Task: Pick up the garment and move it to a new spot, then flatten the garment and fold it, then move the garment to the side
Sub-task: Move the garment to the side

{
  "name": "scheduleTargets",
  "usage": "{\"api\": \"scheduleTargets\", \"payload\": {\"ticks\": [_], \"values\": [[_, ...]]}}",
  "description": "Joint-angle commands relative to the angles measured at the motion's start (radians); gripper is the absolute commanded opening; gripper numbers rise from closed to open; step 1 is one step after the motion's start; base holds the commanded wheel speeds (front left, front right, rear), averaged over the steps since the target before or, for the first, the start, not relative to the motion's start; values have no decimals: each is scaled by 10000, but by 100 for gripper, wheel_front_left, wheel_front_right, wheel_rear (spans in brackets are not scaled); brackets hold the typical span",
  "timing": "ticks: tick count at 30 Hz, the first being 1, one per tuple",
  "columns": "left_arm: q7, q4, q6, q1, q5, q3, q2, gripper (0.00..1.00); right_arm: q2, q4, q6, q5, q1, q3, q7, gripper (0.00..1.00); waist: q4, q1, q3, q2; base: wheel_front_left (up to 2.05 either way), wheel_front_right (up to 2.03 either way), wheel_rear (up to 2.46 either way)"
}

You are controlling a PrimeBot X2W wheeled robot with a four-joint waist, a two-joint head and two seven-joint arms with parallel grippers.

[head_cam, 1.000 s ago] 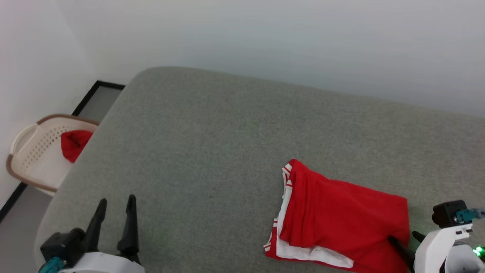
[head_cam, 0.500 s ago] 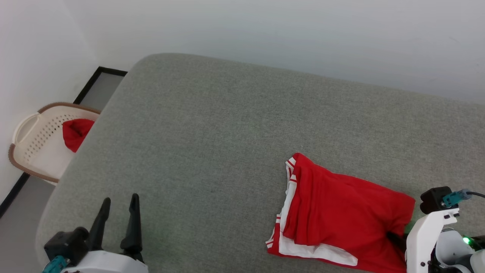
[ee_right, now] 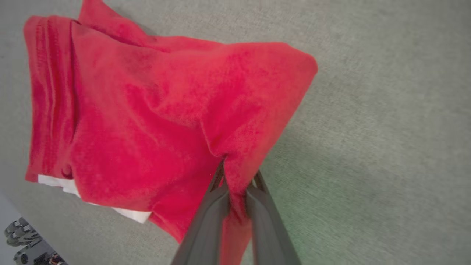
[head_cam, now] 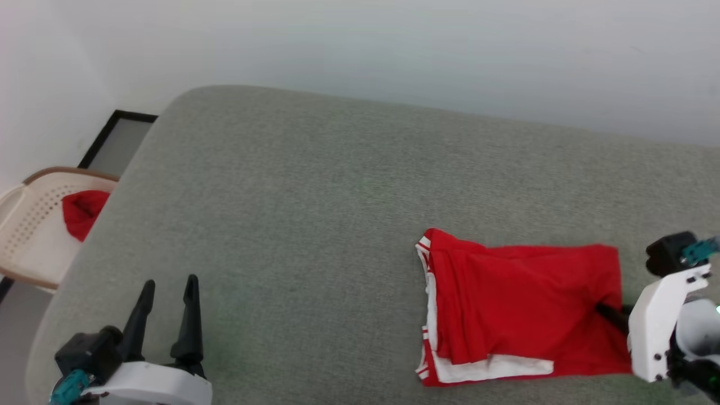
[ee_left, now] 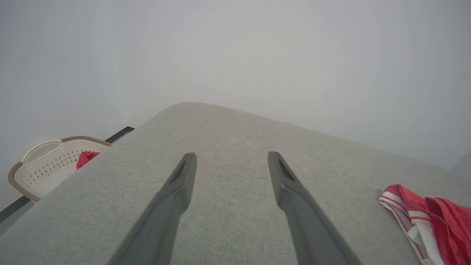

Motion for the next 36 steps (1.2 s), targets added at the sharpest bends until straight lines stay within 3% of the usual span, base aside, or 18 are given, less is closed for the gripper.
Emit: {"api": "scheduleTargets", "payload": {"ticks": [1, 21, 29, 36], "values": [[-51, -32, -72, -166, 62, 0, 53, 100, -182, -159, -4, 7, -177, -33, 44, 0, -271, 0, 68, 0, 0, 0, 0], [29, 97, -412, -1663, 507, -590, 206, 100, -2078, -552, -6, 107, -1749, -474, 490, 0, -2597, 0, 1121, 0, 0, 0, 0], [151, 60, -529, -2514, 702, -820, 331, 100, -3058, -5, -6, 204, -2754, -352, -6, 0, -3389, 0, 1925, 0, 0, 0, 0], [267, 157, -677, -3315, 870, -1081, 359, 100, -4055, 758, -6, 89, -3584, 23, -784, 0, -3676, 0, 2598, 0, 0, 0, 0]]}}
